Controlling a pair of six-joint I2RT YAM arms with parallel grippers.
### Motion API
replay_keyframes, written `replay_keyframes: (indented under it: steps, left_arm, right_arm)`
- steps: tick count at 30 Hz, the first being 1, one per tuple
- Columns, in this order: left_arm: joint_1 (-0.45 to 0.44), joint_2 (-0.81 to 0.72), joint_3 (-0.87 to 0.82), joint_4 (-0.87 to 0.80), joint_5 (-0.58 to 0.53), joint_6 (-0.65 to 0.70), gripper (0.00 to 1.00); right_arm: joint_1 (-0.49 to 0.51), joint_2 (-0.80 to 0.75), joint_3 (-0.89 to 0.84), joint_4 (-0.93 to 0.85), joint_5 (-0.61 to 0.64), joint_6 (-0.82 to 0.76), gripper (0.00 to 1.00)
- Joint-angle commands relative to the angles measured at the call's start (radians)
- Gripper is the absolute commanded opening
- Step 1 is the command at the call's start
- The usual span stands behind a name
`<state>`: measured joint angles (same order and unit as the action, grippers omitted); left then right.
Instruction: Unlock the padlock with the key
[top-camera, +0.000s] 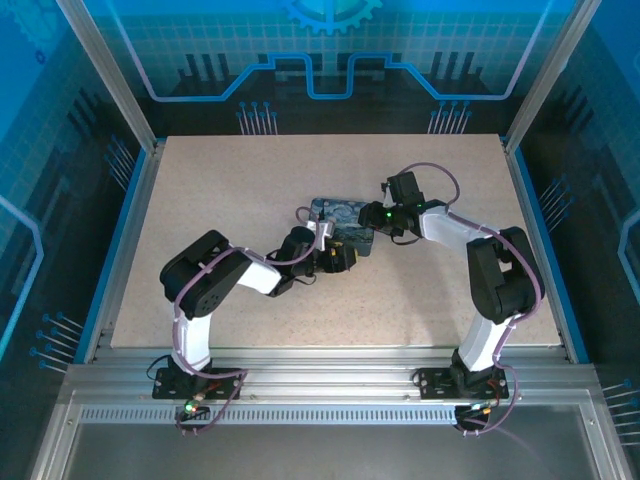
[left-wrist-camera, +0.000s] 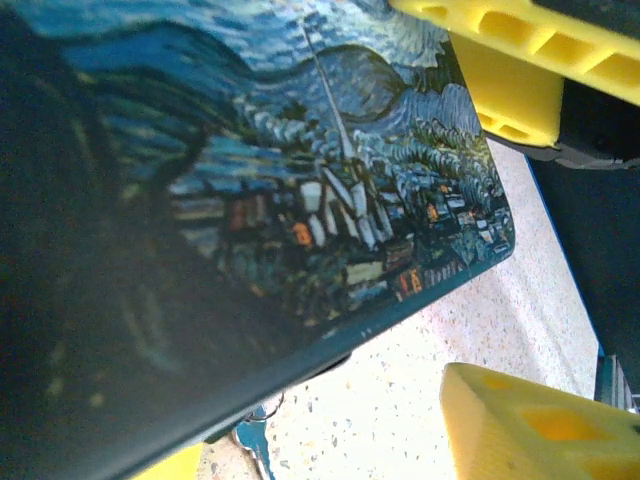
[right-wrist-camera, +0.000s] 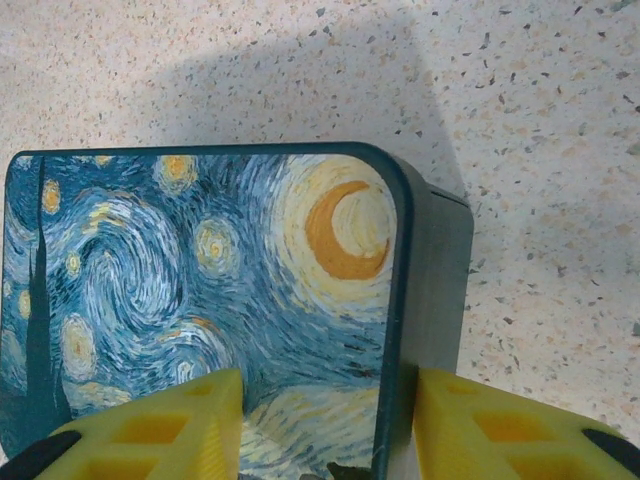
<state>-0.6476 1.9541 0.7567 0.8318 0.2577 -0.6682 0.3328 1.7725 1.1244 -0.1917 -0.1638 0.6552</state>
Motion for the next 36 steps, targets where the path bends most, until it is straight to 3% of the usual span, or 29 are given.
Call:
replay_keyframes:
  steps: [1,13,21,30,32,36]
  left_arm:
    - [-0.018,0.016,-0.02,0.054,0.026,0.014,0.59]
    - [-0.018,-0.014,-0.103,0.212,-0.018,-0.022,0.6]
    - [-0.018,-0.035,-0.157,0.3,-0.021,-0.036,0.44]
    - [-0.01,-0.025,-0.185,0.342,-0.061,-0.054,0.43]
    - [-0.002,-0.019,-0.184,0.344,-0.059,-0.069,0.33]
    - [0.015,-0.014,-0.195,0.348,-0.053,-0.084,0.24]
  right_arm:
    - [0.025,0.015,0.003,-0.02,-0.023,0.004,0.47]
    - [0.066,0.018,-0.021,-0.006,-0.019,0.022,0.44]
    - [0.073,0.016,-0.02,-0.014,-0.011,0.023,0.44]
    - [0.093,0.018,-0.015,-0.024,-0.004,0.023,0.44]
    - [0.097,0.018,-0.015,-0.026,-0.004,0.023,0.44]
    - [0.097,0.014,-0.019,-0.026,0.001,0.02,0.44]
